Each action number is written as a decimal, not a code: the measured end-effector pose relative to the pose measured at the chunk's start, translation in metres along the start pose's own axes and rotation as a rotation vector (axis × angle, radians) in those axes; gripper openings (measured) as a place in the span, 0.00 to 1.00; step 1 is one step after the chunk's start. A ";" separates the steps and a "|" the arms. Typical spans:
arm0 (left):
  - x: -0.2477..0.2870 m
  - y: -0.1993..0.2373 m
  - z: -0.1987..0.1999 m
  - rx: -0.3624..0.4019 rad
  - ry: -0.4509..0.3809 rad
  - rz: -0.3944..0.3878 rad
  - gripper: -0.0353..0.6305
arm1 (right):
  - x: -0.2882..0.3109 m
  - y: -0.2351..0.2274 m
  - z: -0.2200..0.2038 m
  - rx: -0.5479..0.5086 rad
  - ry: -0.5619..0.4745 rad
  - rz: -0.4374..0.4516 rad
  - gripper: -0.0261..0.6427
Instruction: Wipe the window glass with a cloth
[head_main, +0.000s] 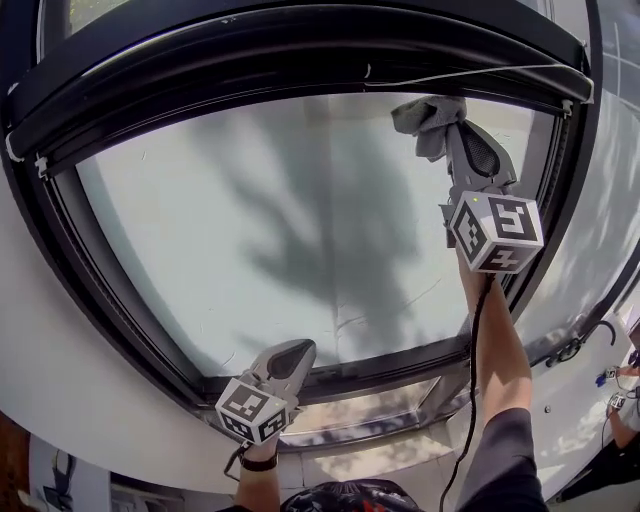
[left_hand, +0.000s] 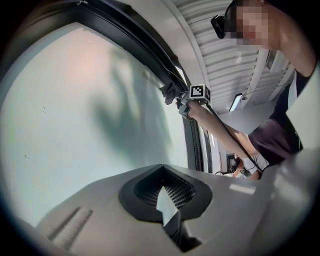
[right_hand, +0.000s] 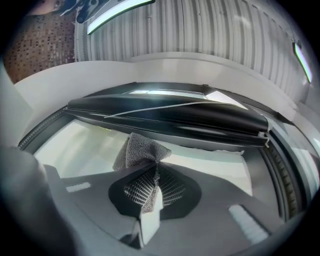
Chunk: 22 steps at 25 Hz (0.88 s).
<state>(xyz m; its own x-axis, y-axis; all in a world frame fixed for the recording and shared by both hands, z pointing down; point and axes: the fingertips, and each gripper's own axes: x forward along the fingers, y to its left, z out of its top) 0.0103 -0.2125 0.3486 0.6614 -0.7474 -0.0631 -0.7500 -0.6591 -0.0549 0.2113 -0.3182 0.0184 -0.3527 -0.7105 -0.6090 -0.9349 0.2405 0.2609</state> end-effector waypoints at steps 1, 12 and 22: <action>0.005 -0.003 -0.001 -0.004 -0.001 -0.006 0.06 | -0.002 -0.013 -0.002 -0.005 0.007 -0.016 0.06; 0.054 -0.047 -0.007 -0.020 -0.002 -0.128 0.06 | -0.027 -0.143 -0.016 0.078 0.080 -0.248 0.06; 0.055 -0.053 -0.016 -0.042 0.030 -0.124 0.06 | -0.041 -0.124 -0.014 0.140 0.025 -0.220 0.06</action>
<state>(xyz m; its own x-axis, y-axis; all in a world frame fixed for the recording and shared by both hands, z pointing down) 0.0863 -0.2198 0.3635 0.7492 -0.6618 -0.0288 -0.6623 -0.7490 -0.0190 0.3421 -0.3284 0.0212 -0.1411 -0.7716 -0.6202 -0.9859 0.1667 0.0168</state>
